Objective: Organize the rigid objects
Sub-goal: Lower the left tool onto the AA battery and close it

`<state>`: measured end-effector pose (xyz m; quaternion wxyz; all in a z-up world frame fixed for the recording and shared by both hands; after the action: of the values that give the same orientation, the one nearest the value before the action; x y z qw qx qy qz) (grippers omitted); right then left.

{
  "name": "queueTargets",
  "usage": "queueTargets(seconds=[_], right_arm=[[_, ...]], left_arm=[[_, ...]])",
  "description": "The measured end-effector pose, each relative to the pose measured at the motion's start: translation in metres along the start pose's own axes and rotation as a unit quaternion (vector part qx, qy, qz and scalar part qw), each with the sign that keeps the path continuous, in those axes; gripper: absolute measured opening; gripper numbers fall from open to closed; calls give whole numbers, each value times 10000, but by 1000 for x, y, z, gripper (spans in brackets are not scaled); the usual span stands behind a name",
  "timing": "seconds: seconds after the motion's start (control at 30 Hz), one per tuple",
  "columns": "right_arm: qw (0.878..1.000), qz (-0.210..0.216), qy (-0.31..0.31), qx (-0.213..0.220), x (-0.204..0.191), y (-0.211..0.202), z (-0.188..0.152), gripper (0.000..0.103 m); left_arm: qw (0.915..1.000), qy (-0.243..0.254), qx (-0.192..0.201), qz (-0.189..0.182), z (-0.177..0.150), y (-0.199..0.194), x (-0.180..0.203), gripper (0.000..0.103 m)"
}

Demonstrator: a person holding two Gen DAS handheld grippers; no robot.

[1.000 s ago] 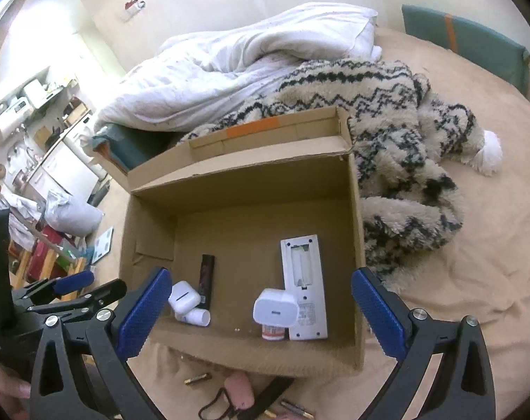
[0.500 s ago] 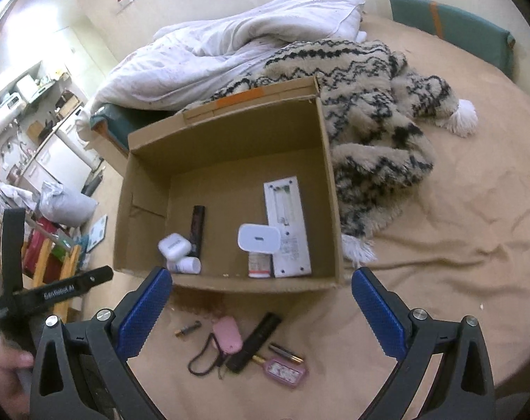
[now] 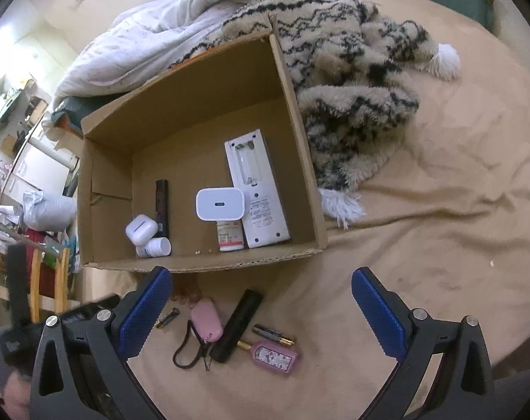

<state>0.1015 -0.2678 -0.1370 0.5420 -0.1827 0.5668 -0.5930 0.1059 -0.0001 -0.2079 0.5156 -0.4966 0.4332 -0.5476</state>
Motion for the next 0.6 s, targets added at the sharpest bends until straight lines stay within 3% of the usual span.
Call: queueTargets(seconds=[0.07,0.17,0.37,0.5,0.6], right_arm=[[10000,3,9,-18,0,1,0,103],[10000,45,58,-49,0,3,1,103],[9999,30,23,-107,2,5,0,103],[9999,48,25,-124,0,7,2,103],[9999,53,-45,-136,-4,9,1,103]], left_arm=[[9979,-371,-359,-379,-11,19,12,69],[9935,-783,-587,-589,-20,35,25,69],[9932,-1062,-404,-260,-15,43,34,69],[9936,-927,-632,91,-19,44,43,56],[9936,-918,-640,130,-17,46,50,56]])
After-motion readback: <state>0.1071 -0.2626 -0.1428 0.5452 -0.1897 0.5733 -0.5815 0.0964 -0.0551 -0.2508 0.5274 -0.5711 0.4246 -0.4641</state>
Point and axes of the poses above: each gripper's, at about its wrist camera, not at the fingertips, and y roughly the way its jaws point, x to its right, z to its top, the point moved 6 cm from there along y, roughly the way its jaws point, and after that the axes turned 12 degrees about y, right-handed, at the moved point
